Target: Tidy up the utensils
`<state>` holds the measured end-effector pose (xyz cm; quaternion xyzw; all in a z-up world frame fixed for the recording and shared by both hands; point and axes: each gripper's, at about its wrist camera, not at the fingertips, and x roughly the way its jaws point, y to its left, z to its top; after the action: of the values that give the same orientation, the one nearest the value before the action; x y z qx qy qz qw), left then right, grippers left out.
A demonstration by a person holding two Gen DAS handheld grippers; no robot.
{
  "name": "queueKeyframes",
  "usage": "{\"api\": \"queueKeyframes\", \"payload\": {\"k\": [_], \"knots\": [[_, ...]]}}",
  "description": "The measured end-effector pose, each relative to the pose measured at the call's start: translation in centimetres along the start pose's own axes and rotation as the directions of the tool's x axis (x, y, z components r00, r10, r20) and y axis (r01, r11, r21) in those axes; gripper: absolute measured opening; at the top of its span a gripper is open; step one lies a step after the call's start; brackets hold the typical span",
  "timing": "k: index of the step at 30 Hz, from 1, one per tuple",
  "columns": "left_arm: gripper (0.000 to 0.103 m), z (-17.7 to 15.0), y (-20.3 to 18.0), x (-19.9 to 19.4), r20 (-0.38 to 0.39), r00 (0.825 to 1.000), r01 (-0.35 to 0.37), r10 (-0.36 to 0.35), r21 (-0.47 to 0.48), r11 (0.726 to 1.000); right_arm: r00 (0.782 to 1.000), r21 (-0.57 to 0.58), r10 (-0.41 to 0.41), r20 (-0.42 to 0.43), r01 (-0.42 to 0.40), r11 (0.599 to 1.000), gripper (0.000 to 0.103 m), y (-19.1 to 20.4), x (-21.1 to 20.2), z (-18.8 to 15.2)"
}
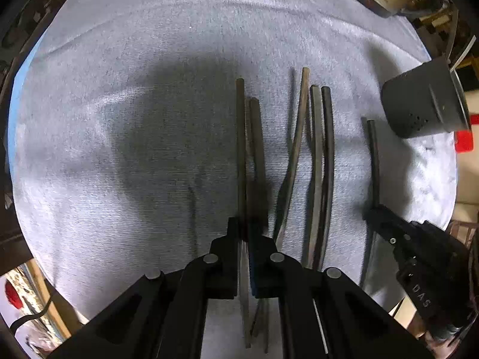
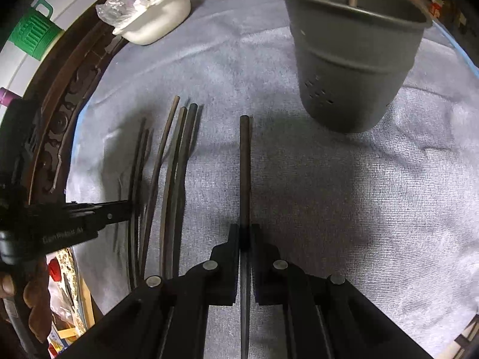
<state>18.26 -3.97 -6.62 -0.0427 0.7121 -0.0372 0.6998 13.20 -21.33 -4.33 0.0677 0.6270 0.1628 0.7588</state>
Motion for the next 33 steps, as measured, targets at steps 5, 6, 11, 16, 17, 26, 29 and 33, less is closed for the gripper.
{"api": "queueKeyframes", "payload": {"k": [5, 6, 11, 16, 17, 26, 29, 33], "knots": [[0.007, 0.2, 0.0, -0.1, -0.027, 0.997, -0.069, 0.071, 0.077, 0.995, 0.998, -0.03, -0.024, -0.055, 0.022, 0.999, 0.009, 0.5, 0.4, 0.8], [0.007, 0.1, 0.1, 0.1, -0.031, 0.997, -0.07, 0.073, 0.09, 0.993, 0.997, -0.036, -0.032, -0.068, 0.029, 0.999, 0.009, 0.7, 0.5, 1.0], [0.007, 1.1, 0.0, 0.5, -0.082, 0.993, -0.071, 0.081, 0.118, 0.99, 0.987, -0.068, -0.078, -0.142, 0.069, 0.995, 0.009, 1.6, 1.1, 2.4], [0.008, 3.3, -0.1, 0.5, -0.103, 0.991, -0.075, 0.087, 0.119, 0.99, 0.973, -0.071, -0.111, -0.201, 0.098, 0.993, 0.009, 2.2, 1.9, 4.0], [0.008, 3.8, 0.0, 0.4, -0.104, 0.991, -0.071, 0.084, 0.118, 0.99, 0.971, -0.071, -0.115, -0.209, 0.102, 0.992, 0.009, 2.2, 2.1, 4.4], [0.005, 5.5, 1.9, -0.1, -0.082, 0.997, 0.006, 0.001, 0.082, 0.997, 0.959, -0.125, -0.161, -0.235, 0.135, 0.983, 0.008, 3.7, 2.7, 6.1], [0.005, 5.5, 3.0, -0.6, -0.056, 0.998, 0.024, -0.021, 0.049, 0.998, 0.971, -0.111, -0.142, -0.192, 0.122, 0.986, 0.007, 3.9, 2.0, 5.2], [0.005, 4.7, 4.0, -1.5, -0.031, 0.998, 0.051, -0.05, 0.038, 0.998, 0.988, -0.084, -0.097, -0.116, 0.088, 0.993, 0.007, 4.0, 0.3, 3.9]]}}
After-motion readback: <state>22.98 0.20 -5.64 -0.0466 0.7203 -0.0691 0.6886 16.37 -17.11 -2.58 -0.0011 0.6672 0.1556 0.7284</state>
